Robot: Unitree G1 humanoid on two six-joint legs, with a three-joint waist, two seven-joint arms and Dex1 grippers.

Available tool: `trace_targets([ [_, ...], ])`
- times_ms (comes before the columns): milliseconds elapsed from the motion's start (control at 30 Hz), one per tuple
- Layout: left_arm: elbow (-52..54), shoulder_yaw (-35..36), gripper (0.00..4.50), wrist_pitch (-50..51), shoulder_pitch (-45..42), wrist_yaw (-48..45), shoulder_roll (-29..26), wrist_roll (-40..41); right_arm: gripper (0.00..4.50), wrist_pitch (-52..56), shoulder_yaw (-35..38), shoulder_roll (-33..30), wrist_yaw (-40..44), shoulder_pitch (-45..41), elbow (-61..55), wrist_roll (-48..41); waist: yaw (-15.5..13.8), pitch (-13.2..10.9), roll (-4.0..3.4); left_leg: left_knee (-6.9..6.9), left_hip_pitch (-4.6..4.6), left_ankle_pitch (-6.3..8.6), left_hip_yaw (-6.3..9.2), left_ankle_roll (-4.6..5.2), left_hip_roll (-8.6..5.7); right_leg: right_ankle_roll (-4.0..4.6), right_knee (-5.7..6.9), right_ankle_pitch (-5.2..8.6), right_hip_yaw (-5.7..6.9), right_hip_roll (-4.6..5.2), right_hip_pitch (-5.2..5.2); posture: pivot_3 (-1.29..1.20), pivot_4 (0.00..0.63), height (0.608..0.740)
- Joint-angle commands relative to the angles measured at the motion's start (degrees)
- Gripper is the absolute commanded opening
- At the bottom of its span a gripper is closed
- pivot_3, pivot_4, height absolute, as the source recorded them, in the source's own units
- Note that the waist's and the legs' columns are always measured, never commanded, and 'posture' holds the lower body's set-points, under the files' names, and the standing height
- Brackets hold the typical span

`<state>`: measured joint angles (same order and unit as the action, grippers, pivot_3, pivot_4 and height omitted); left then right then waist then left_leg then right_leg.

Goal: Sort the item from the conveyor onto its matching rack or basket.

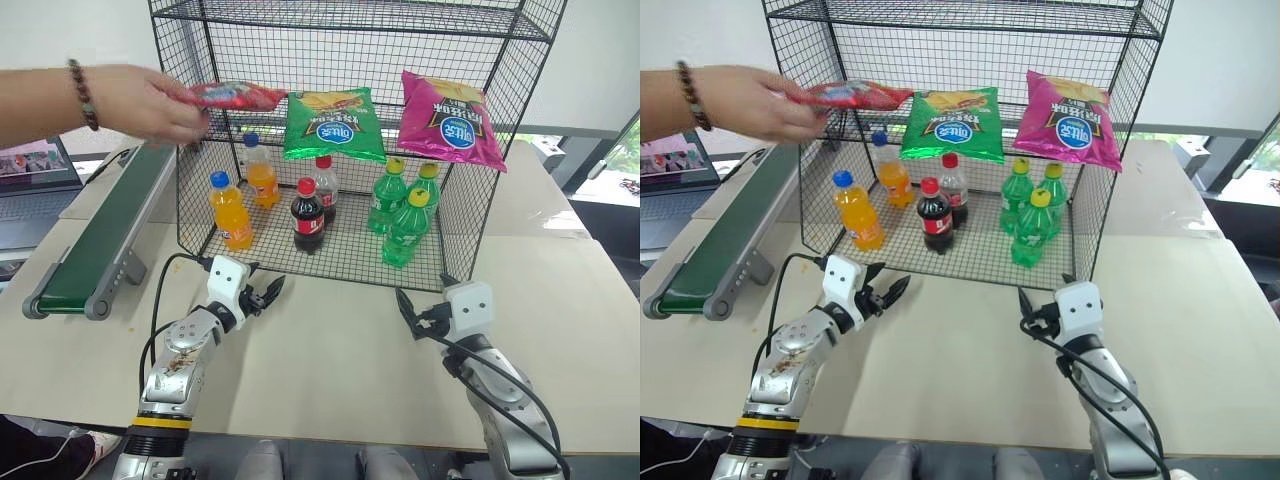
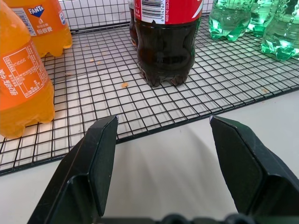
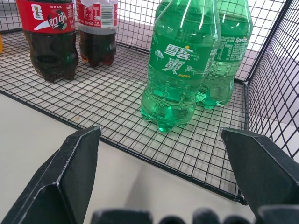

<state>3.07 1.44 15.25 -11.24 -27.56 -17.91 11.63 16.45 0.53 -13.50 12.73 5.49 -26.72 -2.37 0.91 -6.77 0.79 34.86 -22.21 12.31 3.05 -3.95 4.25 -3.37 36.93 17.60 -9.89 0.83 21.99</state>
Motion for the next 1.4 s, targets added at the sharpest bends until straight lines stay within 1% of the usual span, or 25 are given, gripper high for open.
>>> trace_targets([
  [33,2.64,1.13,3.33,-0.19,-0.07,0.31,-0.48,0.69,4.50,-1.60,0.25,0.15,-0.28,-0.46,-1.42,0.01,0.00,0.00,0.00,0.00,0.00,0.00,0.00,0.00,0.00,0.00,0.00,0.00,0.00,0.00,0.00,0.00,0.150,0.740],
  [667,3.08,1.64,3.33,0.03,-0.01,0.13,-0.59,1.11,4.50,-1.50,-0.02,0.67,-0.79,-0.77,-1.38,0.08,0.00,0.00,0.00,0.00,0.00,0.00,0.00,0.00,0.00,0.00,0.00,0.00,0.00,0.00,0.00,0.00,0.150,0.740],
  [867,3.64,2.16,3.33,0.22,1.20,-0.83,-0.67,2.42,4.50,-1.08,0.00,0.56,-0.57,-0.33,-2.00,0.03,0.10,0.00,0.00,-0.01,0.00,0.00,0.00,0.00,0.00,0.00,0.00,0.00,0.00,0.00,0.00,0.00,0.150,0.740],
  [967,5.40,2.97,3.33,2.05,2.42,-2.63,-1.16,5.58,4.50,-0.64,0.02,0.34,-0.04,-0.66,-2.07,-0.42,0.13,0.00,0.00,-0.01,0.00,0.00,0.00,0.00,0.00,0.00,0.00,0.00,0.00,0.00,0.00,0.00,0.150,0.740],
  [1100,8.20,5.94,3.33,5.62,3.99,-3.57,-2.64,9.83,4.50,0.06,-0.31,-0.57,1.79,-2.42,-1.88,-1.36,0.20,0.00,0.00,0.00,0.00,0.00,0.00,0.00,0.00,0.00,0.00,0.00,0.00,0.00,0.01,0.00,0.150,0.740],
  [1233,12.60,9.58,3.33,9.33,7.15,-3.32,-3.91,14.23,4.50,0.99,-1.25,-2.00,4.99,-4.66,-1.71,-2.91,0.46,0.00,0.00,-0.03,0.02,0.00,0.00,0.00,0.00,-0.01,0.00,0.01,0.00,0.00,0.01,0.00,0.150,0.740],
  [1333,18.37,13.04,3.33,13.79,11.56,-2.19,-4.15,19.19,4.50,1.02,-1.79,-3.69,9.47,-7.37,-1.11,-5.39,0.87,0.00,0.00,-0.03,-0.01,0.01,0.01,0.02,0.01,0.00,-0.02,0.01,0.00,0.00,0.01,0.00,0.150,0.740],
  [1400,20.44,14.67,3.33,15.59,13.31,-1.16,-4.37,21.04,4.50,0.89,-1.93,-4.28,11.09,-8.47,-0.87,-6.57,1.07,-0.01,0.01,-0.03,-0.01,0.02,0.01,0.03,0.01,0.00,-0.03,0.01,0.00,0.00,0.01,0.00,0.150,0.740],
])
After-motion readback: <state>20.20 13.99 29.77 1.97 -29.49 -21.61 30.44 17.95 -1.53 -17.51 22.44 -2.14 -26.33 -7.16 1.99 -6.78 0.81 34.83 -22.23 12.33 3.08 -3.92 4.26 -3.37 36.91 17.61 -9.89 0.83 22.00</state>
